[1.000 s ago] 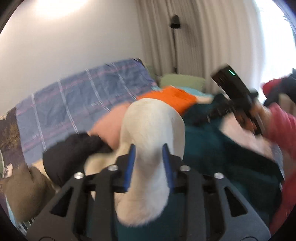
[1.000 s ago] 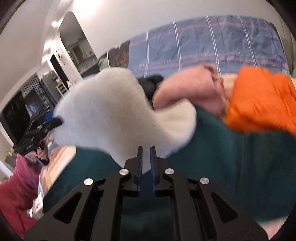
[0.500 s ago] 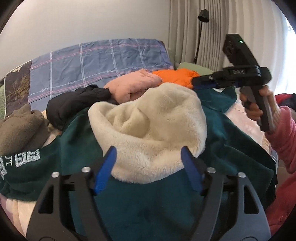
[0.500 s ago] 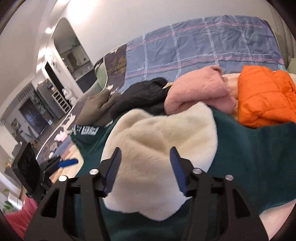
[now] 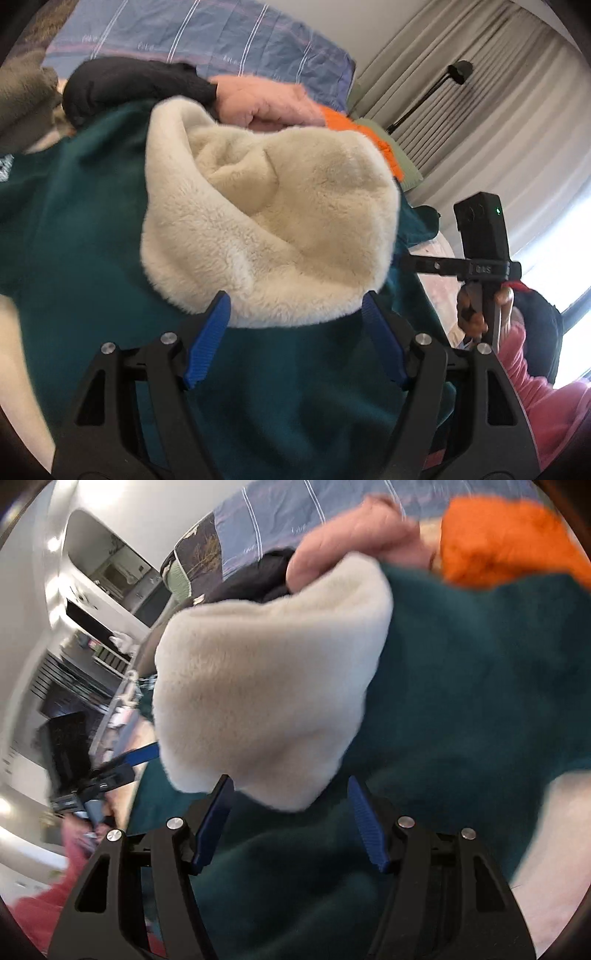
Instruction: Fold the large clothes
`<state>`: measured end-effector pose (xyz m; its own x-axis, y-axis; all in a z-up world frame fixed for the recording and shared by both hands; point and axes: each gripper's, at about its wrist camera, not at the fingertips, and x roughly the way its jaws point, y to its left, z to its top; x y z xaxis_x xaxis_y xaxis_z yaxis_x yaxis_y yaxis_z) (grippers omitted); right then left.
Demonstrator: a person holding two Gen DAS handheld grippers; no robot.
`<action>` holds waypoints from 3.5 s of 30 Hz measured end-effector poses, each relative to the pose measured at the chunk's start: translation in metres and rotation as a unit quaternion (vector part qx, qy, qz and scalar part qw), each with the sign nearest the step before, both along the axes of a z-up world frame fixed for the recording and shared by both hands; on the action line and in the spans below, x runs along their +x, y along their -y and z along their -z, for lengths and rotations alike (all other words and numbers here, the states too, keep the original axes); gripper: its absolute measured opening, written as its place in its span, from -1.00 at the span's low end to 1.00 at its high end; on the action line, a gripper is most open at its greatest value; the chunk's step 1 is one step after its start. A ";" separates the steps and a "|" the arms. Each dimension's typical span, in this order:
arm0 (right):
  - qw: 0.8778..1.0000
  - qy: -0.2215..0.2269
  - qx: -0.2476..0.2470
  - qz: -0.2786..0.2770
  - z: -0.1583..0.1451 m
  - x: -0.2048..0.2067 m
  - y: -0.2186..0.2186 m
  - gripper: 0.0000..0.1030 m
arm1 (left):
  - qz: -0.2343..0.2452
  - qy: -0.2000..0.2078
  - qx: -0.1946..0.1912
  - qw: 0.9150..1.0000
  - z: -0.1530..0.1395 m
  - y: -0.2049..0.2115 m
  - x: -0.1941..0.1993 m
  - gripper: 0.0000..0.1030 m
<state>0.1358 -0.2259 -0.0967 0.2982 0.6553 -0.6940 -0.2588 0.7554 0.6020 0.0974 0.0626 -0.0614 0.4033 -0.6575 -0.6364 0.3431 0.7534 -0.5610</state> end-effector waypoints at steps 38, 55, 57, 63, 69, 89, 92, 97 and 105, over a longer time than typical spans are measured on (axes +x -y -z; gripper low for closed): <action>0.989 0.118 -0.090 -0.027 0.022 0.006 -0.013 0.24 | 0.019 0.044 0.080 0.996 0.047 -0.005 0.054 0.12; 0.988 0.065 -0.088 -0.110 0.021 -0.009 -0.082 -0.17 | 0.037 0.135 0.043 0.989 -0.029 0.066 0.104 0.23; 0.987 0.087 -0.091 -0.099 0.006 -0.015 -0.066 -0.17 | 0.054 0.119 0.056 0.990 -0.014 0.079 0.116 -0.38; 0.983 0.160 -0.088 0.006 -0.038 -0.008 -0.016 -0.17 | 0.105 0.094 0.118 0.983 0.051 0.090 0.093 -0.54; 0.974 0.183 -0.127 0.043 -0.024 0.034 -0.048 -0.17 | 0.076 0.081 0.133 0.985 0.038 0.081 0.089 -0.23; 0.969 0.192 -0.150 0.044 -0.019 0.050 -0.086 0.05 | -0.022 0.139 0.116 0.983 -0.015 0.003 0.088 -0.35; 0.977 0.143 -0.146 0.054 0.002 0.066 -0.082 0.05 | -0.022 0.124 0.182 0.975 -0.001 0.025 0.112 -0.35; 0.965 0.191 -0.125 0.130 -0.031 0.084 -0.024 0.08 | -0.093 0.134 0.197 0.967 0.000 -0.005 0.130 0.10; 0.984 0.101 -0.130 0.069 0.001 0.174 -0.020 0.29 | -0.111 0.051 0.118 0.985 0.023 -0.052 0.176 0.14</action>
<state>0.3093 -0.2060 -0.0979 0.5213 0.4076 -0.7498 -0.2377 0.9131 0.3312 0.2734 0.1146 -0.0839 0.5907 -0.3842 -0.7096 0.2014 0.9217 -0.3314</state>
